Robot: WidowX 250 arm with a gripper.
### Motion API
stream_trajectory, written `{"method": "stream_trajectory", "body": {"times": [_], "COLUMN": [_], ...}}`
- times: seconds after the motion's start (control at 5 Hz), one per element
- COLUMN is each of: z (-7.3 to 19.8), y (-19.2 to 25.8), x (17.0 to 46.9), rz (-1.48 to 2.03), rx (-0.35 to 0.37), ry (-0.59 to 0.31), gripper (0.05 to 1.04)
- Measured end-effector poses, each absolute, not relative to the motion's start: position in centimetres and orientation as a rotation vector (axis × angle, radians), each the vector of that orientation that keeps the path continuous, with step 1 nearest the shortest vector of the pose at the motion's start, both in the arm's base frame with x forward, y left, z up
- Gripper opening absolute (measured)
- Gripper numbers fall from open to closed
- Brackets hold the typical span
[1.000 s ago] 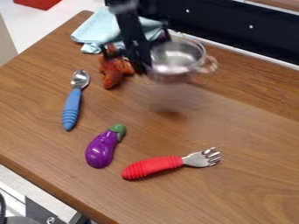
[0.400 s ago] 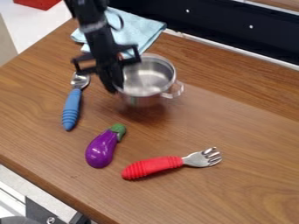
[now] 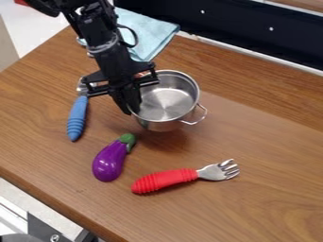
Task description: Mueve la olla plateada al lado superior de la berenjena
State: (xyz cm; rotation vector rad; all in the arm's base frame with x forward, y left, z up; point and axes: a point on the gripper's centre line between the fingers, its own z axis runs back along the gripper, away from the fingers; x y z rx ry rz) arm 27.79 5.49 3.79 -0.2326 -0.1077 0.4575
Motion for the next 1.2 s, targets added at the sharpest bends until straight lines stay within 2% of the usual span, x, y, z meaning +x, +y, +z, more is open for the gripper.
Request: {"method": "stream_trajectory", "body": {"times": [0.2, 0.4, 0.6, 1.2], "z": [3.5, 3.3, 1.9, 1.8], "y": [5.5, 5.6, 5.9, 6.6], "x": [28.4, 28.3, 27.9, 28.0], "rz": [0.471, 0.476, 0.449, 0.467], "rx": [-0.189, -0.190, -0.158, -0.140], "ry": [-0.147, -0.141, -0.101, -0.066], "gripper": [0.057, 0.057, 0.057, 0.078]}}
